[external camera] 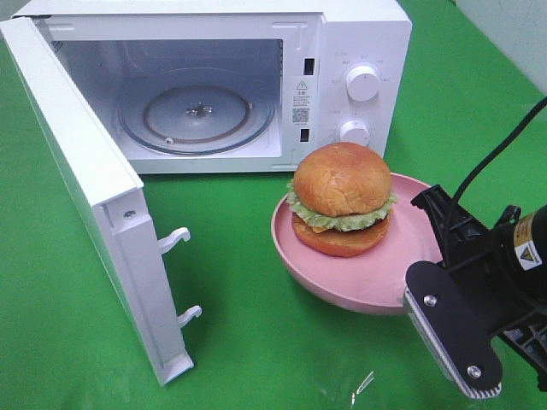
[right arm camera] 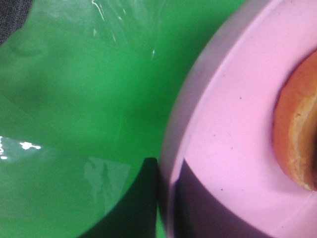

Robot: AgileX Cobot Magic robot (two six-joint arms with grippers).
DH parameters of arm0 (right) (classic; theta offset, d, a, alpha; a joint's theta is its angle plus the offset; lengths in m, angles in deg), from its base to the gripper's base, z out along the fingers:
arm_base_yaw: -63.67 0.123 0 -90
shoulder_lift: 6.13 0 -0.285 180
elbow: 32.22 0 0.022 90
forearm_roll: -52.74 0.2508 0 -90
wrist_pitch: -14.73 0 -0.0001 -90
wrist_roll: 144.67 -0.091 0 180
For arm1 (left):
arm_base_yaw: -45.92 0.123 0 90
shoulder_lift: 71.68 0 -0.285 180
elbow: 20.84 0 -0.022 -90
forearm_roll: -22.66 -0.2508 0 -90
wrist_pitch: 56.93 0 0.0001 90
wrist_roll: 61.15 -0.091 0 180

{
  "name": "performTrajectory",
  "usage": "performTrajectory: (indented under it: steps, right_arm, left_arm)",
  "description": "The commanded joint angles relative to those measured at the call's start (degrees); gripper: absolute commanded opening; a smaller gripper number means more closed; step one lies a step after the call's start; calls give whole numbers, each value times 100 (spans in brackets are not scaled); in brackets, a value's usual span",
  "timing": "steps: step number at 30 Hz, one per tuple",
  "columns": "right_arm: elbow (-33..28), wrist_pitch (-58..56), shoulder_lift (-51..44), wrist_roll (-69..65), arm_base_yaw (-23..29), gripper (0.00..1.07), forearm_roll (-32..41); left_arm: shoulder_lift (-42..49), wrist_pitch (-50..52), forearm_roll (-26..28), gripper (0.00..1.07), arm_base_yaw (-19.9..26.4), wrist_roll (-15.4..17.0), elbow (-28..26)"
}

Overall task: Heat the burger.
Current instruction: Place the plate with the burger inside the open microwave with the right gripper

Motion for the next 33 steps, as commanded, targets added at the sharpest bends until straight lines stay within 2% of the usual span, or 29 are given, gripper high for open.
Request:
performTrajectory:
  steps: [1, 2, 6, 18, 27, 33]
  right_arm:
    - [17, 407, -29, 590, -57, 0, 395]
    - [17, 413, -29, 882, -57, 0, 647]
    - [17, 441, -29, 1129, -57, 0, 762]
    - [40, 877, -29, 1117, -40, 0, 762]
    - [413, 831, -23, 1117, -40, 0, 756]
    - [418, 831, 23, 1123, -40, 0, 745]
  left_arm:
    - [103, 34, 0, 98, 17, 0, 11]
    - [103, 34, 0, 98, 17, 0, 11]
    - [103, 34, 0, 98, 17, 0, 11]
    - [103, 34, 0, 98, 17, 0, 11]
    - [103, 34, 0, 98, 17, 0, 11]
    - [103, 34, 0, 98, 17, 0, 11]
